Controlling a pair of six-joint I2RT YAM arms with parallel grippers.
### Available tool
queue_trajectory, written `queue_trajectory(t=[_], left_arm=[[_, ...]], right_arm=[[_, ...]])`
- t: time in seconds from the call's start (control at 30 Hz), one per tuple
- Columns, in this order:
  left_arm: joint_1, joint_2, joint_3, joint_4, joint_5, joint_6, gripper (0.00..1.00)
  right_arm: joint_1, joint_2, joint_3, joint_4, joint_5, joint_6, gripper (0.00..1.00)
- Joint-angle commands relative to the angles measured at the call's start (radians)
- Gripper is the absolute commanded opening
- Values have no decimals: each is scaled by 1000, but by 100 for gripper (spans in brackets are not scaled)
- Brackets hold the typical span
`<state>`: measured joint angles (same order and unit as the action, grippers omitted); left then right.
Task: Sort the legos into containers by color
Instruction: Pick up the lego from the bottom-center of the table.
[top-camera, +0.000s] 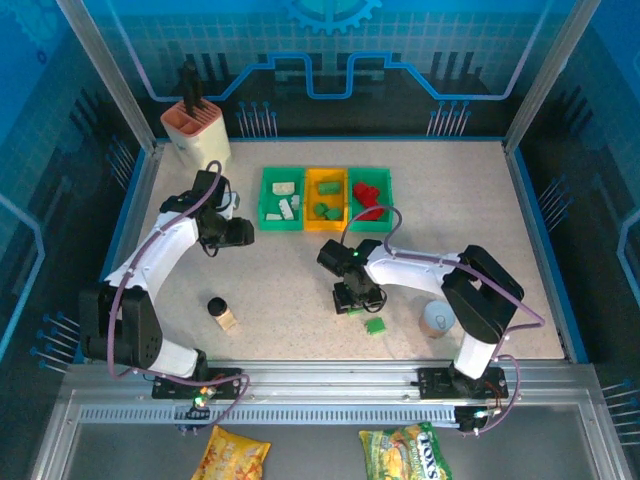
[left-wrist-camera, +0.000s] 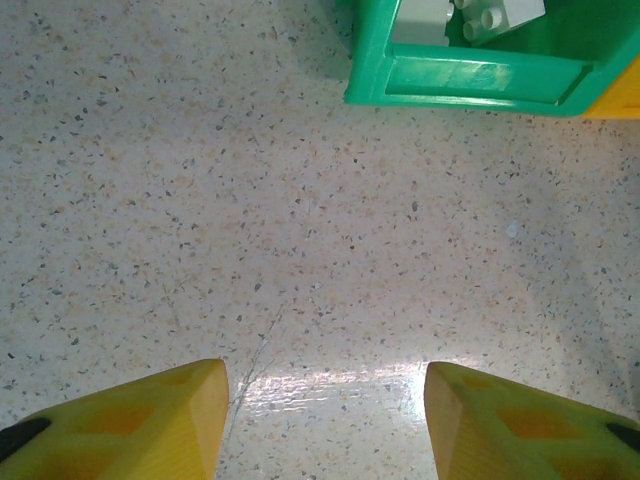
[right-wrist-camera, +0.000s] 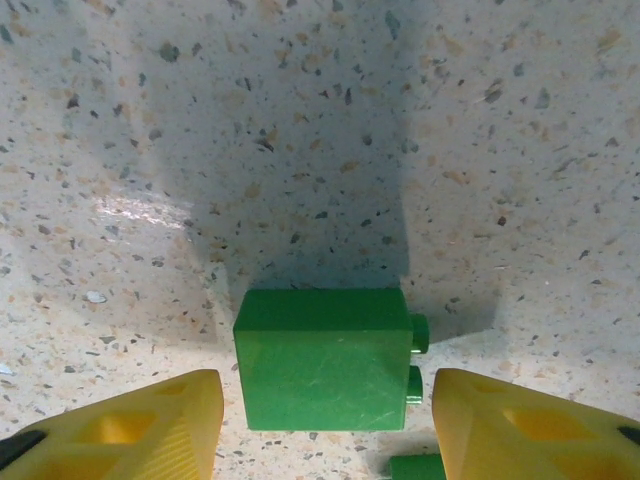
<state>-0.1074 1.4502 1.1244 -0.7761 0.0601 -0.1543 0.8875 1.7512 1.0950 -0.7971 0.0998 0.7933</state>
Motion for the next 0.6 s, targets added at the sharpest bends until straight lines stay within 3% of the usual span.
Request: queue_trajectory(t=[0.0, 0.57], left_arm=[[8, 1, -8, 9, 27, 16, 55], [8, 10, -7, 8, 35, 16, 55]], right_arm=[[11, 14, -1, -2, 1, 1, 58], [12, 43, -1, -4, 18, -3, 54]])
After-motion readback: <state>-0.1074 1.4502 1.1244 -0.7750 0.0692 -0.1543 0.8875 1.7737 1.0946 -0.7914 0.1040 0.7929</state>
